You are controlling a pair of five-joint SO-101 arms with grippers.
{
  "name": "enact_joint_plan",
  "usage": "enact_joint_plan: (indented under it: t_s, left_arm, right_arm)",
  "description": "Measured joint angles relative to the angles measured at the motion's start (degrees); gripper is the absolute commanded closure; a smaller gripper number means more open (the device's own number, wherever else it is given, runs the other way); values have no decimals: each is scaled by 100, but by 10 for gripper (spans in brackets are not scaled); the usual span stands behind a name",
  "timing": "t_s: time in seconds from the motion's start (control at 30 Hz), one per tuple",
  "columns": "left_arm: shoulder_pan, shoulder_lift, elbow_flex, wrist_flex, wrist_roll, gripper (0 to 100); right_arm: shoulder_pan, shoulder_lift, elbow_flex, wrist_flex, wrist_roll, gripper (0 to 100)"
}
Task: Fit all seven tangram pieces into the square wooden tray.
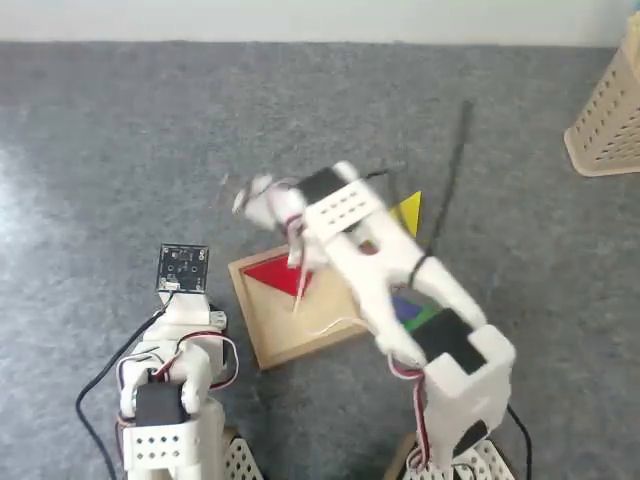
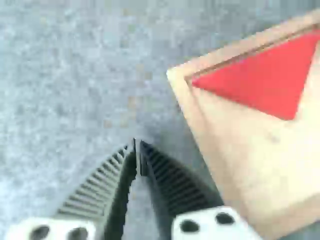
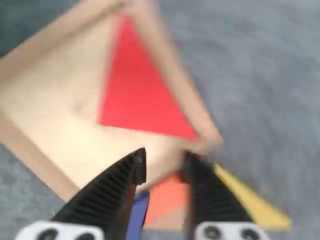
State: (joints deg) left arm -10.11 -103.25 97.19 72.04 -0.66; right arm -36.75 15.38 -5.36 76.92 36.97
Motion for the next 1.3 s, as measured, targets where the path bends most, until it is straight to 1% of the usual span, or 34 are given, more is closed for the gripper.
enact_joint_plan:
  t_s: [0.1, 0.2, 0.4, 0.47, 0.53, 0.77, 1.2, 1.3]
  left_arm:
    - [-9, 0, 0, 0, 0, 988]
    - [0, 0, 0, 0, 0, 988]
    - [0, 0, 0, 0, 0, 988]
    - [0, 0, 0, 0, 0, 988]
    - [-9, 0, 0, 0, 0, 988]
    - [-9, 0, 0, 0, 0, 988]
    - [-9, 0, 0, 0, 0, 988]
    - [-9, 0, 0, 0, 0, 988]
  right_arm:
    - [334, -193, -26, 105, -949, 991]
    - [413, -246, 316, -35, -1714, 992]
    - [396, -246, 1635, -1345, -2980, 992]
    - [396, -246, 1881, -1653, -3288, 992]
    - [396, -246, 2013, -1785, -3411, 992]
    - [396, -62, 2022, -1916, -3464, 992]
    - [554, 79, 1811, -1820, -3473, 989]
    - [554, 79, 1811, -1811, -3473, 917]
